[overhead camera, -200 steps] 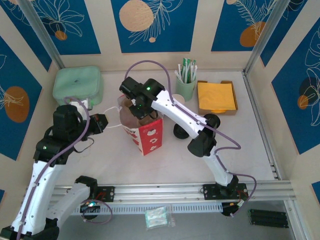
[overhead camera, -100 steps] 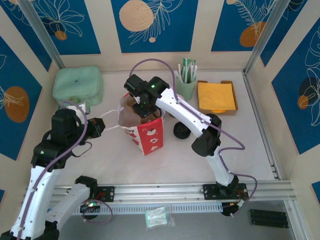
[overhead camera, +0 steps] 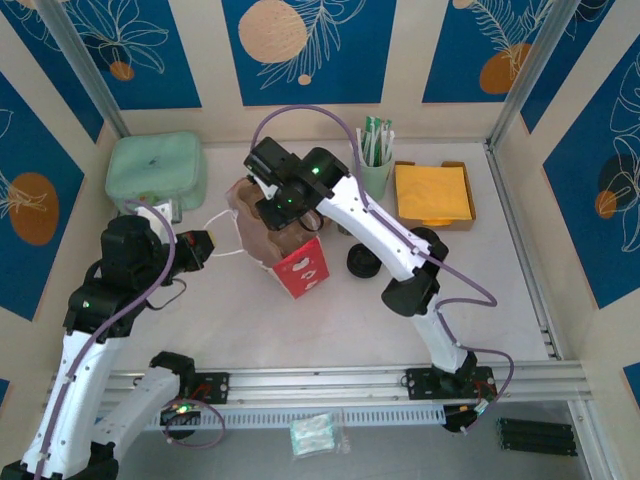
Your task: Pack the takeout coffee
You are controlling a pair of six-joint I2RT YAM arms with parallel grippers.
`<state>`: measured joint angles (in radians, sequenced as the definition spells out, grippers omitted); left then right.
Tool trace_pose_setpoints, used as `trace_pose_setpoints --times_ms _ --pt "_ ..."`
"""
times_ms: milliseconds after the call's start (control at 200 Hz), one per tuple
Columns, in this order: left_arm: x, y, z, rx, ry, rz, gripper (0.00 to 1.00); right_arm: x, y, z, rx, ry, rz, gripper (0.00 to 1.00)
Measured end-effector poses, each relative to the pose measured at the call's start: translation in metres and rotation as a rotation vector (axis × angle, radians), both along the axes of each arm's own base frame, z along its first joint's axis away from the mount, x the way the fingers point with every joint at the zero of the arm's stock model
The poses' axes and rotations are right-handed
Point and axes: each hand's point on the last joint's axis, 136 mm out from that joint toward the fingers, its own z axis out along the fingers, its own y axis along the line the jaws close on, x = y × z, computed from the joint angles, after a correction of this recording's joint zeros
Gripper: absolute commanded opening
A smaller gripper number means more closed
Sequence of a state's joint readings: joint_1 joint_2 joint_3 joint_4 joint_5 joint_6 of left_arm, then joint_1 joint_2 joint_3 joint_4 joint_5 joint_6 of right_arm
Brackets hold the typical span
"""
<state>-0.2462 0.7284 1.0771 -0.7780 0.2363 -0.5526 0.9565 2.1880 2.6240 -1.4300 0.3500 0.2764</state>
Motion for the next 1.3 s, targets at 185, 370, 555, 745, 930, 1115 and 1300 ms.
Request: trace_pose_setpoints --times_ms 185,370,555,745,930,1115,1300 --pt "0.003 -0.002 -0.003 -0.004 0.003 -0.007 0.0 -0.011 0.006 -0.002 -0.004 0.009 0.015 0.28" --pt "0.005 -0.003 -0.001 -0.007 -0.003 -0.011 0.0 -0.018 0.007 -0.004 -0.031 0.0 0.026 0.27" --pt "0.005 -0.004 -0.001 -0.011 -0.003 -0.016 0.0 -0.019 0.008 -0.01 -0.072 -0.019 0.026 0.27" --pt "0.005 -0.004 -0.002 -0.01 -0.001 -0.015 0.0 -0.023 0.009 -0.016 -0.105 -0.034 0.031 0.27" --pt "0.008 -0.005 -0.004 -0.008 0.009 -0.015 0.0 -0.025 0.009 -0.024 -0.136 -0.028 0.036 0.27" --pt "0.01 -0.005 -0.005 -0.007 0.011 -0.015 0.0 -0.026 0.01 -0.033 -0.158 -0.016 0.041 0.27" --pt "0.01 -0.005 -0.005 -0.007 0.012 -0.015 0.0 -0.027 0.008 -0.039 -0.177 -0.004 0.043 0.27"
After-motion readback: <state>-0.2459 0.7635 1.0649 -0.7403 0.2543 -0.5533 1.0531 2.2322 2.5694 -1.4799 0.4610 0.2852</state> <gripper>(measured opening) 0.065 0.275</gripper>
